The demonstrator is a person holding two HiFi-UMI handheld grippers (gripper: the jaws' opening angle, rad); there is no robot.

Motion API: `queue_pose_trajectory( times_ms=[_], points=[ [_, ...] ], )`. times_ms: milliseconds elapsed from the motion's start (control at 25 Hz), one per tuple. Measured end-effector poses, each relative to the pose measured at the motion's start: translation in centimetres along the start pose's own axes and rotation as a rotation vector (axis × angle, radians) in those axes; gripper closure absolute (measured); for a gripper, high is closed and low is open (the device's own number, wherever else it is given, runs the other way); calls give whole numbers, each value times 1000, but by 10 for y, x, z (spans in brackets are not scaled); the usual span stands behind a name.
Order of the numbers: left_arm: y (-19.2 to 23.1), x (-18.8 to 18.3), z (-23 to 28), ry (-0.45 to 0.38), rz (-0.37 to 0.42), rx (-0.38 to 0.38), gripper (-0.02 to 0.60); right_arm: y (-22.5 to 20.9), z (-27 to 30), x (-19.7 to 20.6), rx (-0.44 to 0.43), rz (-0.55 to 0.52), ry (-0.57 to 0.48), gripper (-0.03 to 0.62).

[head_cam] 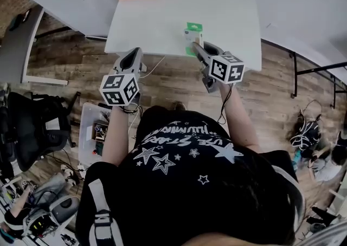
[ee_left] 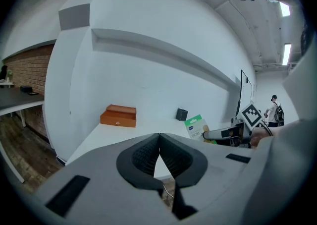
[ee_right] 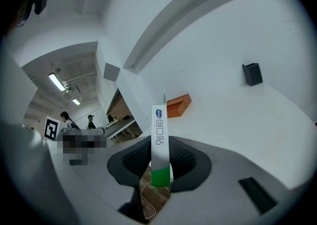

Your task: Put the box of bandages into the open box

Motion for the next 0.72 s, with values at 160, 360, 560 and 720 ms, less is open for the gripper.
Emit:
queue_pose_trajectory(
  times_ms=[160,360,560,720],
  points=[
    [18,4,20,16,-15,-10,561,-10,31,0,-21,0,26,482],
    [21,-2,20,17,-10,-33,561,-7,42,-6,-47,-9,44,482],
    [55,-4,33,23,-24,-49,562,-2,76,-14,-68,-26,60,482],
    [88,-15,62,15,-32,-50,562,-9,117,-28,-68,-45,73,482]
  ],
)
Point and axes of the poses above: the fingertips, and each gripper's own axes: z forward along the fingers, y to its left, x out of its underside, the point moved 3 cm from there along -z, backward along the fingers, and after that the axes turned 4 degrees about -y, right-handed, at the moved point
